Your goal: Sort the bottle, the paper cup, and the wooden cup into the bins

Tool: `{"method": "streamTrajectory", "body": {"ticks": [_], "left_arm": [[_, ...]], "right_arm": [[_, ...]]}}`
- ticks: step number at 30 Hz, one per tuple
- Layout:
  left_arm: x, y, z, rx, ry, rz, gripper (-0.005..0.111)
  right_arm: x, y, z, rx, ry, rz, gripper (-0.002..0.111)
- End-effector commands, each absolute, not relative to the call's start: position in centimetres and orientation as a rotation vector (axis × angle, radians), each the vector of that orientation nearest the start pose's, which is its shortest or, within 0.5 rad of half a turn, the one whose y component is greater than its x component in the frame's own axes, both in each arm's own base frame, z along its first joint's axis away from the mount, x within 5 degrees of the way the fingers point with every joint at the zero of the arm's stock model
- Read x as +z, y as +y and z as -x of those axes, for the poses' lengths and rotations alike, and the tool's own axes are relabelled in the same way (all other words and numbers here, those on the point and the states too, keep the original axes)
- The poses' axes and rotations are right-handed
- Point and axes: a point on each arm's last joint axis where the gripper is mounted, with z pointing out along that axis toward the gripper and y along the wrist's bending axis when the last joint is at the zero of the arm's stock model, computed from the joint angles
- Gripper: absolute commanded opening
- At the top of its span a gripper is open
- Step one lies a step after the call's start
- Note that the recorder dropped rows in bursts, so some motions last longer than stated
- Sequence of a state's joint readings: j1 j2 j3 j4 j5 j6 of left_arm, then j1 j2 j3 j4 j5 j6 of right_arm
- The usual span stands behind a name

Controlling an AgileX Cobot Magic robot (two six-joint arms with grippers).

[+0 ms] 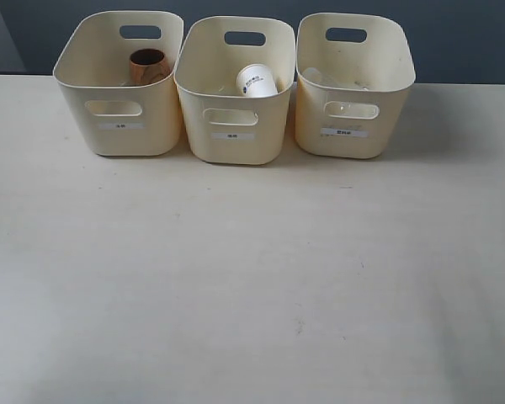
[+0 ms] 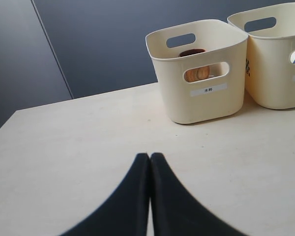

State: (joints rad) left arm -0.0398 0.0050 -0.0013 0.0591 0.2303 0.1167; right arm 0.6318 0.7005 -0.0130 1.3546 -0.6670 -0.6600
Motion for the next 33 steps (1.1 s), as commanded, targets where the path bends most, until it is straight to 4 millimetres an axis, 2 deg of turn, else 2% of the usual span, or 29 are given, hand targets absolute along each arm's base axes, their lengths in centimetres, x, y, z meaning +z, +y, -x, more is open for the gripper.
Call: {"method": "streamTrajectory", "body": {"ticks": [1,8,14,19,22,33], "left_arm": [[19.3,-0.1,-5.6,0.113,1.7,-0.178,0.0],[19.3,-0.1,-5.6,0.113,1.7,-0.178,0.0],[19.3,-0.1,-5.6,0.113,1.7,-0.178,0.0],[19.3,-0.1,-5.6,0.113,1.7,-0.178,0.0],[19.3,-0.1,-5.6,0.113,1.7,-0.178,0.0],[19.3,-0.1,-5.6,0.113,1.7,-0.178,0.0]], "right_arm": [[18.6,0.7,-10.5,0.258,1.782,-0.468,0.048],[19.5,1.1,-9.8,0.321,1.738,-0.293,0.048],[20.0,0.4,-8.8,0.331,1.695,-0.297,0.048],[20.5,0.6,-6.8,0.339,1.614,-0.195,0.048],[20.7,1.5,-5.5,0.327,1.558,-0.04,0.048],[20.0,1.8,-5.5,0.257,1.631,-0.007,0.048]]}}
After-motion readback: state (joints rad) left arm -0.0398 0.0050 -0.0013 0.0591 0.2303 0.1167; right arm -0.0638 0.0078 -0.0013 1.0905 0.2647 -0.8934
